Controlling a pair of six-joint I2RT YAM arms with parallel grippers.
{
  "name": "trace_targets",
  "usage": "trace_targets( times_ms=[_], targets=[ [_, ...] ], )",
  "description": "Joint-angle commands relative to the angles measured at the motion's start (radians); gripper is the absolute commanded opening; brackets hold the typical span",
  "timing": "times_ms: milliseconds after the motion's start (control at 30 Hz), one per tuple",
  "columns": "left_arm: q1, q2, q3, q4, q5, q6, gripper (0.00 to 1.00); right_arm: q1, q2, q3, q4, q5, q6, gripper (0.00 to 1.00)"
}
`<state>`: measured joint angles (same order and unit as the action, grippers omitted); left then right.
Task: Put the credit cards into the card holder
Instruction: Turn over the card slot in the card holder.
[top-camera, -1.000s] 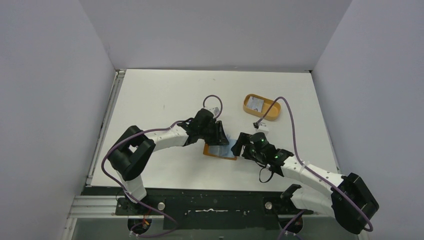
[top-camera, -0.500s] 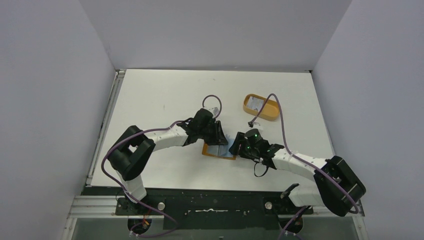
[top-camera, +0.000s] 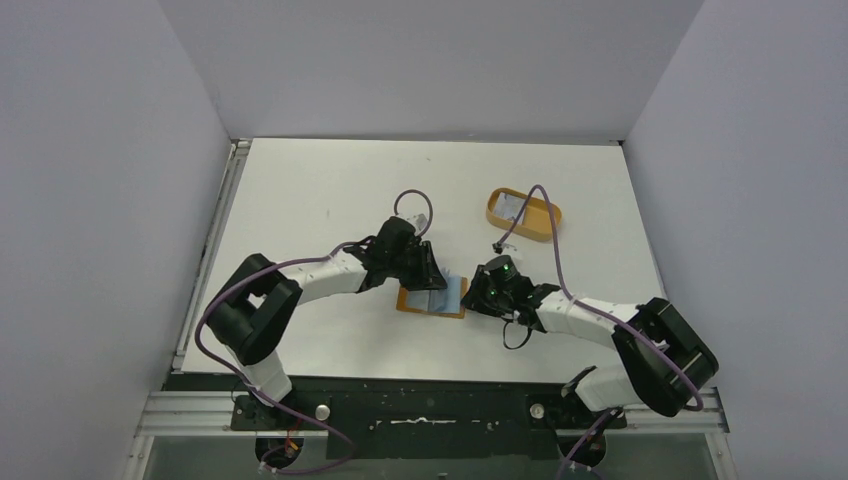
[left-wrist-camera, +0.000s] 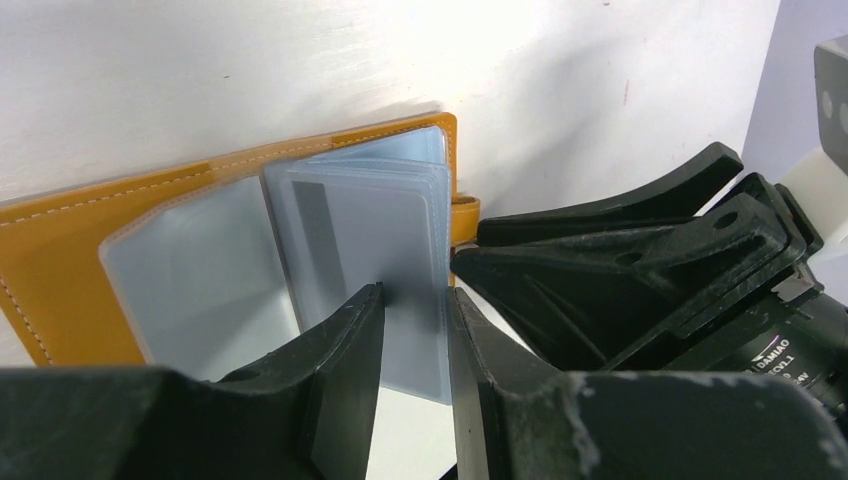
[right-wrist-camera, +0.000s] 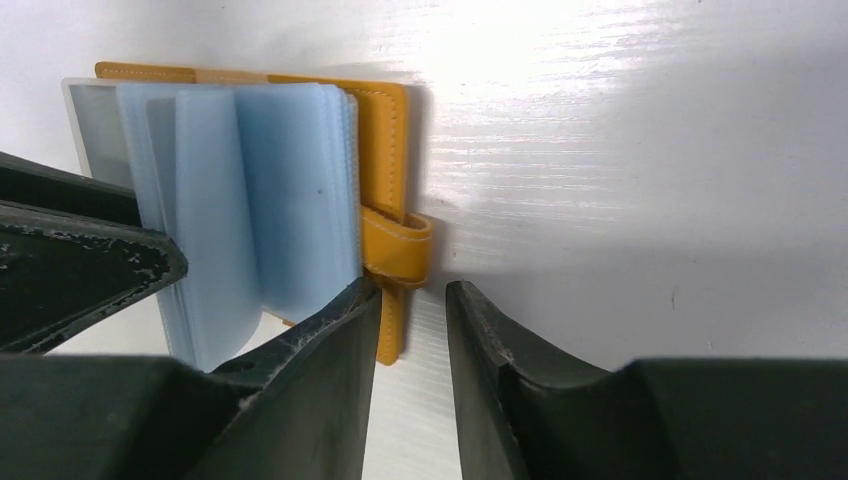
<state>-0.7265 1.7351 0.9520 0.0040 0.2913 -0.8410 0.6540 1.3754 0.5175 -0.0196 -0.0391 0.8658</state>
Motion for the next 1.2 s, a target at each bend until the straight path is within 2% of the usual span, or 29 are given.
trace_targets(
  times_ms=[0, 200, 333, 400, 467, 533, 633, 1033, 1100, 1167],
  targets=[
    [0.017, -0.052, -0.02, -0.066, -0.038, 0.05, 0.27, -0.007, 0.034, 0.005, -0.027, 0.036, -0.014, 0.31],
    [0.019, -0.082, -0.027, -0.108, -0.061, 0.069, 0.29, -0.007, 0.061, 0.013, -0.024, 0.032, -0.027, 0.27],
    [0.022, -0.084, -0.03, -0.11, -0.064, 0.072, 0.28, -0.005, 0.044, -0.005, 0.011, 0.019, -0.012, 0.28],
    [0.021, -0.08, -0.029, -0.11, -0.064, 0.071, 0.27, -0.001, 0.008, -0.017, 0.048, 0.017, -0.003, 0.34],
    [0.022, -0.083, -0.03, -0.109, -0.064, 0.071, 0.26, 0.0, -0.027, -0.024, 0.072, 0.01, -0.003, 0.48],
    [0.023, -0.089, -0.033, -0.111, -0.068, 0.072, 0.25, 0.004, -0.046, -0.017, 0.085, 0.001, -0.004, 0.58],
    [0.027, -0.097, -0.037, -0.111, -0.067, 0.072, 0.25, 0.013, -0.022, 0.015, 0.084, -0.017, -0.014, 0.64],
    [0.029, -0.1, -0.05, -0.092, -0.057, 0.067, 0.23, 0.064, 0.171, 0.143, 0.039, -0.013, -0.026, 0.61],
    [0.029, -0.103, -0.051, -0.091, -0.055, 0.066, 0.23, 0.069, 0.207, 0.168, 0.008, -0.004, -0.034, 0.57],
    [0.03, -0.102, -0.051, -0.089, -0.055, 0.066, 0.23, 0.075, 0.235, 0.187, -0.039, 0.012, -0.041, 0.49]
  ],
)
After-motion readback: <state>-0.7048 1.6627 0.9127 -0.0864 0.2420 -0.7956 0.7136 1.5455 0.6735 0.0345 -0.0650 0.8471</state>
